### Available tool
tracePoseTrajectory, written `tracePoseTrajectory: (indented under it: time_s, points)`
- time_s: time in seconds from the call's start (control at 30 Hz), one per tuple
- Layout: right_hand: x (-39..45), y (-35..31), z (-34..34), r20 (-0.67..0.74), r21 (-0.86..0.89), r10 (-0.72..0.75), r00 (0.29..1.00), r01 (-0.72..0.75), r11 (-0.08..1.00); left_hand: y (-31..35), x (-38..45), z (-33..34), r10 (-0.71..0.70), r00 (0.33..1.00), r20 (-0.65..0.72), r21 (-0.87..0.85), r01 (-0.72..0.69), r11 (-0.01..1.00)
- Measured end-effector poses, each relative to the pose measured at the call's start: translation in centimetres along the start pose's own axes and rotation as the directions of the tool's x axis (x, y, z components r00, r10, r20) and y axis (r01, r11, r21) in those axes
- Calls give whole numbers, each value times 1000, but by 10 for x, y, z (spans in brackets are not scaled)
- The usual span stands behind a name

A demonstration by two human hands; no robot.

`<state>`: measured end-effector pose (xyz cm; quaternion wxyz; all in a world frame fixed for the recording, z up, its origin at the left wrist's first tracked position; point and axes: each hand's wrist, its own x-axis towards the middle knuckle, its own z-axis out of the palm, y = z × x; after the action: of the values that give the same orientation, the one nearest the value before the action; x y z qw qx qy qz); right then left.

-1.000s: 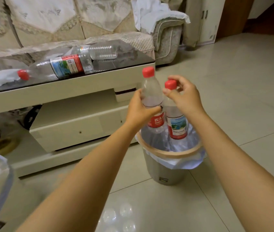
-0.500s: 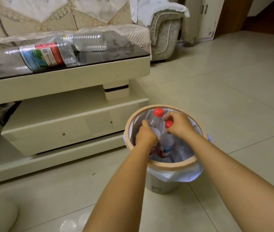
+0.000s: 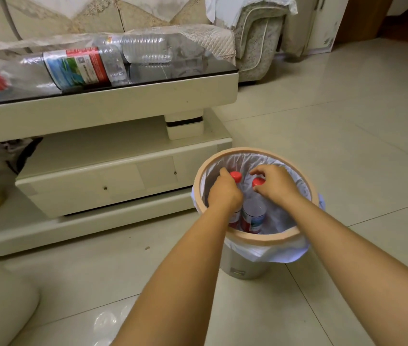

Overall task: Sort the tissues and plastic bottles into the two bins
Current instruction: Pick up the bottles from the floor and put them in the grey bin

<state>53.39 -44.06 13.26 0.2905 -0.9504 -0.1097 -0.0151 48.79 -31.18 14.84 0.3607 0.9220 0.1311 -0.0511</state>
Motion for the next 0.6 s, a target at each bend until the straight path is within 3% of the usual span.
tracePoseTrajectory:
  time_s: [0.3,0.5,0.6]
  points:
    - [-20,-23,-16,6,-95,-102,995,102,990,1,-28,-31,182,982,-46,-173,-187,967]
    - [-34,-55,-18,-52,-116,-211,976,204,972,-24,-50,-59,243,963,-117,-150,-259,954]
    - [-45,-80,-15,-33,-145,-277,960,270,952,-42,-62,-83,211,969,-129,-123,-227,966]
